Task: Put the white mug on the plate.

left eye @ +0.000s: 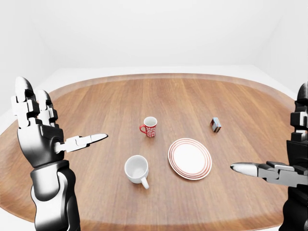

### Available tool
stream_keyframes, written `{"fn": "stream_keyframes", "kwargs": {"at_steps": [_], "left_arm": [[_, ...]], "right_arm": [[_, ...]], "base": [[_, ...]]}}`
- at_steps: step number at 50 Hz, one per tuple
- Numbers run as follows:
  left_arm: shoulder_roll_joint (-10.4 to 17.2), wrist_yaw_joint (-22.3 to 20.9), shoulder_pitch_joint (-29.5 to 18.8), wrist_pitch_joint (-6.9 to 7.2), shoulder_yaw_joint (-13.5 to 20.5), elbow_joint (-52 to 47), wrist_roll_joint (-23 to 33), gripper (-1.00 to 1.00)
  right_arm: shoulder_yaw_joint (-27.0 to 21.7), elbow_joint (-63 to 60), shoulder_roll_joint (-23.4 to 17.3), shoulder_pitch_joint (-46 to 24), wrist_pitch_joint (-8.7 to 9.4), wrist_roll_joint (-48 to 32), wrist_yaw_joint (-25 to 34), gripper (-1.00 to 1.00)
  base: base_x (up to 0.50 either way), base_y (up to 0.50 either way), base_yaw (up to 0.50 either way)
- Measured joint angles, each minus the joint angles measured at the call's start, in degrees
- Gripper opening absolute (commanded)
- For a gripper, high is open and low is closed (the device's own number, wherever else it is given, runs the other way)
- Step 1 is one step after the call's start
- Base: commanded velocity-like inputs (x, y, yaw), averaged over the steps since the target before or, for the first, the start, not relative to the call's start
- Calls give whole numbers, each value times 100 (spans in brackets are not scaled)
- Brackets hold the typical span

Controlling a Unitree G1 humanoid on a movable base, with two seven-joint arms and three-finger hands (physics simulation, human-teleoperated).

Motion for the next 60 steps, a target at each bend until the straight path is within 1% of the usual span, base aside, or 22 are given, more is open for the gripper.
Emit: {"fn": "stream_keyframes", "kwargs": {"at_steps": [5,11,18,24,28,34,42,51,56,60], "left_arm": [[0,1,0,0,-3,6,4,100],[0,2,-1,0,-5,12,6,100],[7,7,-15,0,-6,39,3,100],[13,12,-24,0,-6,60,-4,100],[16,14,-27,0,-6,64,-8,100],[16,12,-25,0,-5,71,-13,100],[18,12,-25,0,-1,89,-23,100],[17,15,-23,0,-1,100,-31,100],[18,16,-23,0,0,111,-36,100],[19,18,-22,0,2,103,-41,100]], "right_arm": [[197,-2,-123,-120,0,-389,20,100],[683,99,-345,-476,0,-1293,129,100],[1518,450,-513,-1054,0,-2632,504,100],[2193,1009,-492,-1555,0,-3806,1049,100],[2592,1453,-382,-1880,0,-4620,1478,100],[3126,2240,-93,-2235,0,-5763,2009,100],[3666,3180,331,-2432,0,-6947,2530,100],[4101,3989,655,-2347,0,-7785,2840,100],[4249,4493,788,-2317,0,-8044,2834,100],[4318,4905,880,-2340,0,-8176,2716,100]], "base": [[0,0,0],[0,0,0],[0,0,0],[0,0,0],[0,0,0],[0,0,0],[0,0,0],[0,0,0],[0,0,0],[0,0,0]]}}
